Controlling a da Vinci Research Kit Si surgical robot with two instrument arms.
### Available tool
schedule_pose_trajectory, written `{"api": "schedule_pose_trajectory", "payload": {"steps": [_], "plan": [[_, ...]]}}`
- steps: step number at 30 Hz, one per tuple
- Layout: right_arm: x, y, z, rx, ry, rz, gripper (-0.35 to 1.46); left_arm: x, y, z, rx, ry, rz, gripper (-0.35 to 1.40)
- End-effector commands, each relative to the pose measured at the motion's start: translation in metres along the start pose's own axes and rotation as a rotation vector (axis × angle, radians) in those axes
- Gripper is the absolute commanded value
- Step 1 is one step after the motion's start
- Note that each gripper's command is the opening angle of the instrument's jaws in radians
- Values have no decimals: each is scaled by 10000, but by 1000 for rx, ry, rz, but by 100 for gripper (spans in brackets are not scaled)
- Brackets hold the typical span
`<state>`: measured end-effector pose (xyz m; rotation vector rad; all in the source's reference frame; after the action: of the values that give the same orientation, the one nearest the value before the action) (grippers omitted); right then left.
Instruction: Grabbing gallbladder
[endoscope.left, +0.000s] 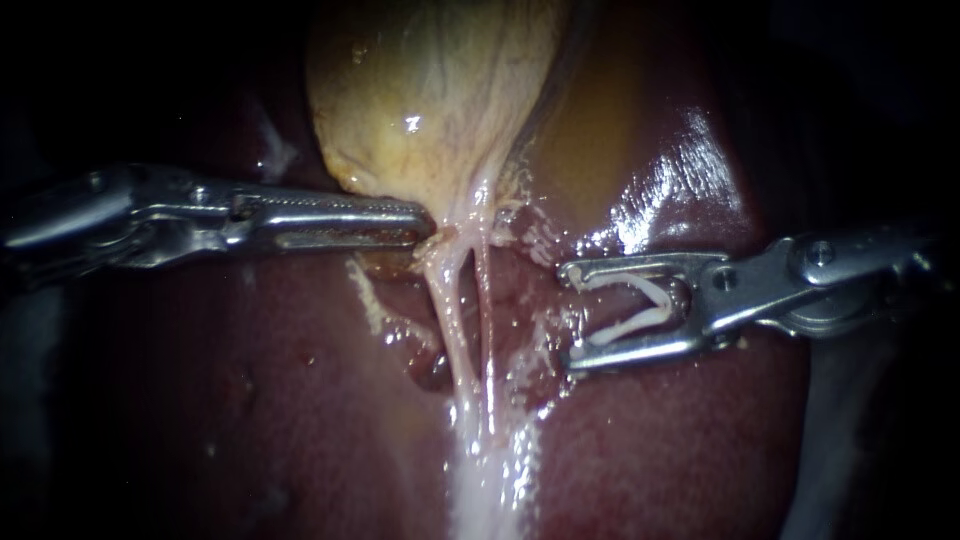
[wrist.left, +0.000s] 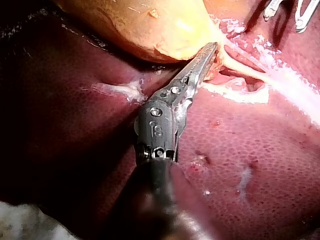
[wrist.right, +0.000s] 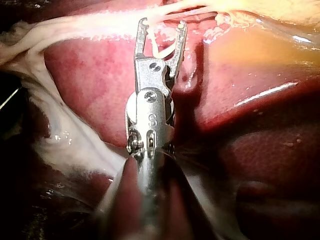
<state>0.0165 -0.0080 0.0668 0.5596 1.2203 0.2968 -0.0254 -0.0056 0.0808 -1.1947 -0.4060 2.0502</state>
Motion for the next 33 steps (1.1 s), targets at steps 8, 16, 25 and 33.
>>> {"api": "schedule_pose_trajectory", "payload": {"steps": [8, 16, 25, 33], "plan": [[0, 0, 0, 0, 0, 0, 37, 2, 2, 1, 1, 0, -1, -35], [0, 0, 0, 0, 0, 0, 37, 5, 6, 1, 4, 0, -21, 10], [0, 0, 0, 0, 0, 0, 37, 7, 9, 0, -8, -2, -28, 37], [0, 0, -1, 0, 0, 6, 37, 11, 16, -2, -19, 7, -36, 51]]}}
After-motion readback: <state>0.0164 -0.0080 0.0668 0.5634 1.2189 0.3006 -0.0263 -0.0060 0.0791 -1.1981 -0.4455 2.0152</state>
